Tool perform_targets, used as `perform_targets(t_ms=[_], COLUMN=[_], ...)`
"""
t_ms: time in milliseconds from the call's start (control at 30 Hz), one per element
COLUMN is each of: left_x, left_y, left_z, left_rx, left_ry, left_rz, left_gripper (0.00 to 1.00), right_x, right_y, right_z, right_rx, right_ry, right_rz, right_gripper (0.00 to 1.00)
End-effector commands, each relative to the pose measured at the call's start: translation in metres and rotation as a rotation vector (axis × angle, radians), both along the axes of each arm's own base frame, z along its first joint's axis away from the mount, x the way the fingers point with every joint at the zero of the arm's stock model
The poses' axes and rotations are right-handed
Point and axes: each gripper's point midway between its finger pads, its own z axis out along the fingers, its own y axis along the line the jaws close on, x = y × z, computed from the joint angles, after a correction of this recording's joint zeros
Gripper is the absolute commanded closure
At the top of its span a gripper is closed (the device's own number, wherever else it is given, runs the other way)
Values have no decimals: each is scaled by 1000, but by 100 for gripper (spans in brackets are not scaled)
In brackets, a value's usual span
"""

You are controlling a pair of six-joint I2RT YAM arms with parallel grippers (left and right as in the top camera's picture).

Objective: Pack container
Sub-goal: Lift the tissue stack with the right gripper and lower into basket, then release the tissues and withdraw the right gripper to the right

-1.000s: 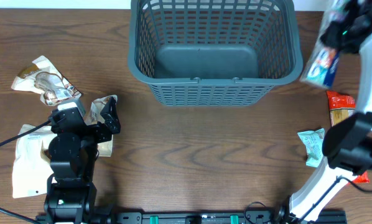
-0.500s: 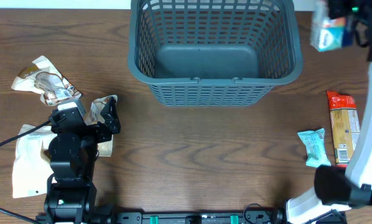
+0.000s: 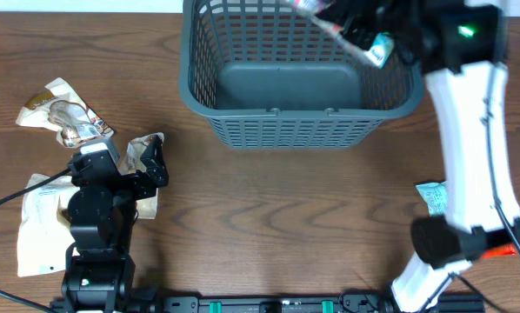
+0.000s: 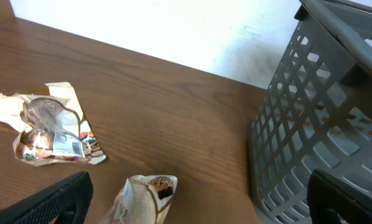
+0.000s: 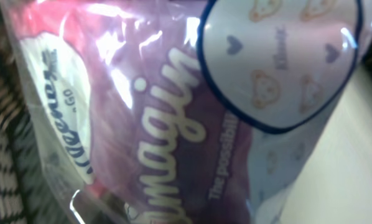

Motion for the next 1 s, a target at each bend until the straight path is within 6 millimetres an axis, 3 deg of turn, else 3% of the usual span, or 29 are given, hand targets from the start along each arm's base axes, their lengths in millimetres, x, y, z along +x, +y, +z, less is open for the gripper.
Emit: perform_targets(t_ms=[0, 200, 367, 400, 467, 500, 567, 633, 733, 867, 933, 967], left_x=[1, 1, 1, 1, 1, 1, 1, 1, 1, 1, 1, 1], left_y=[2, 2, 2, 2, 2, 2, 2, 2, 2, 2, 2, 1], left_z=[14, 14, 13, 13, 13, 13, 13, 14, 14, 13, 13, 13], left_rx=[15, 15, 15, 15, 15, 15, 15, 15, 15, 15, 15, 15], left_ry=[-29, -29, -29, -29, -29, -29, -29, -29, -29, -29, -28, -28], left_rz=[1, 1, 1, 1, 1, 1, 1, 1, 1, 1, 1, 1], left_gripper=[1, 1, 1, 1, 1, 1, 1, 1, 1, 1, 1, 1], right_x=[11, 13, 7, 6, 4, 4, 4, 2, 1, 3, 4, 6], right_y=[11, 15, 18, 18, 18, 18, 18, 21, 22, 6, -13, -33], right_z=[-56, -147, -188, -191, -194, -194, -191, -179, -145, -67, -25, -1], right_rx=[-93, -148, -169, -168, -157, -146, -135, -112, -82, -24, 21, 46], right_ry=[73, 321, 442, 458, 493, 510, 514, 495, 418, 253, 182, 139], right_rz=[119, 151, 163, 158, 132, 110, 96, 108, 114, 43, -63, -163], right_gripper=[99, 99, 95, 88, 44, 1, 1, 1, 1, 1, 1, 1])
